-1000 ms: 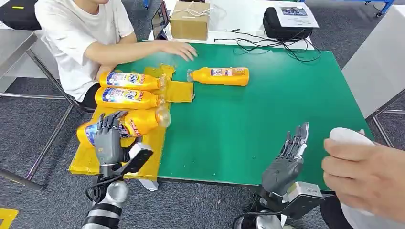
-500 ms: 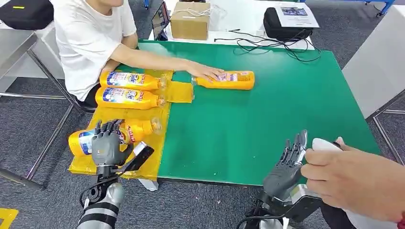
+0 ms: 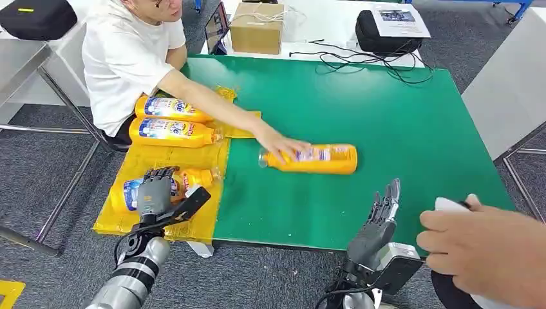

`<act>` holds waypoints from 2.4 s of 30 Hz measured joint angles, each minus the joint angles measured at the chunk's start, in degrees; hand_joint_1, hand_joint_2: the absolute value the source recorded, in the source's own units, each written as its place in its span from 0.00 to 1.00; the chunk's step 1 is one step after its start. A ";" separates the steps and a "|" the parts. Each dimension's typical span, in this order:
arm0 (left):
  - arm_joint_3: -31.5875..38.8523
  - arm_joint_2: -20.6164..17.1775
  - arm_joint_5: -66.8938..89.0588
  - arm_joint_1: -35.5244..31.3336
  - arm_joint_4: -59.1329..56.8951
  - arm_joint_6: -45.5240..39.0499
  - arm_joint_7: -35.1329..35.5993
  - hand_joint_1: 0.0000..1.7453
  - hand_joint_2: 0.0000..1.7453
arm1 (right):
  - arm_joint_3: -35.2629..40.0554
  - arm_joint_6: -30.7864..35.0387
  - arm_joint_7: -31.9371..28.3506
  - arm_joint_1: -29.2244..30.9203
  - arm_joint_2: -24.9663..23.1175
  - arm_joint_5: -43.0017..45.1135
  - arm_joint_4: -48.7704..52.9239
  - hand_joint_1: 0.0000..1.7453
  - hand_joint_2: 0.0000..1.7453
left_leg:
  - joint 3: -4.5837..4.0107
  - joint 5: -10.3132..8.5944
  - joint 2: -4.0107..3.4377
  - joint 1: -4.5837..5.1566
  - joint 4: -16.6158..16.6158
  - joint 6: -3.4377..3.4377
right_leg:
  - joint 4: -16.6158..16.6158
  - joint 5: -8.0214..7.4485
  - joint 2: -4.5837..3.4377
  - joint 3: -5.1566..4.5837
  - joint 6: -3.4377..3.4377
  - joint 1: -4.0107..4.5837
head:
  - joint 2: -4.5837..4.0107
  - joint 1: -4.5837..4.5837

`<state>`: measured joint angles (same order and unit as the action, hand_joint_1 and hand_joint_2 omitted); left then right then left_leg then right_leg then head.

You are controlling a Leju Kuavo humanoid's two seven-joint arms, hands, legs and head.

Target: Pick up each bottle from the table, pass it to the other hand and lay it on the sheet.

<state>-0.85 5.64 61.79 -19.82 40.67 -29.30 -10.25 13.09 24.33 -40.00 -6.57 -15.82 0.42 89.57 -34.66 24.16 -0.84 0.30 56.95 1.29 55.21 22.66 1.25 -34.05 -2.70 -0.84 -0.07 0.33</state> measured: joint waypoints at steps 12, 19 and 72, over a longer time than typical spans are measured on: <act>-3.19 -2.23 -3.34 -5.33 -4.81 12.10 2.67 0.00 1.00 | -2.14 -0.68 0.00 1.37 -0.52 -0.11 -1.27 0.00 0.00 | 0.72 -0.06 0.17 0.00 -0.03 0.00 | 0.00 0.10 0.16 0.77 0.00 -0.01 | 0.00 0.00; -3.80 -2.45 -5.60 -5.45 -4.46 13.68 1.94 0.00 1.00 | -3.02 -0.50 0.00 1.44 -0.77 -0.11 -1.46 0.00 0.00 | 0.76 -0.06 0.17 0.00 -0.03 -0.01 | 0.00 0.09 0.17 0.83 0.00 -0.01 | 0.00 0.00; -14.01 4.96 -74.35 18.69 54.67 13.78 -16.48 0.00 1.00 | 3.89 9.73 24.72 15.97 14.47 -62.27 -33.59 0.00 1.00 | 0.04 -0.10 0.08 0.01 0.02 0.05 | -0.01 -0.02 0.16 0.09 0.02 0.02 | 0.00 0.00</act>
<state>-14.86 10.60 -12.57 -1.13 95.34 -15.52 -26.73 16.98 34.05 -15.28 9.39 -1.36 -61.85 55.98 -34.63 24.06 -0.76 0.31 56.96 1.34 55.20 22.65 1.41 -33.97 -2.68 -0.82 -0.07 0.33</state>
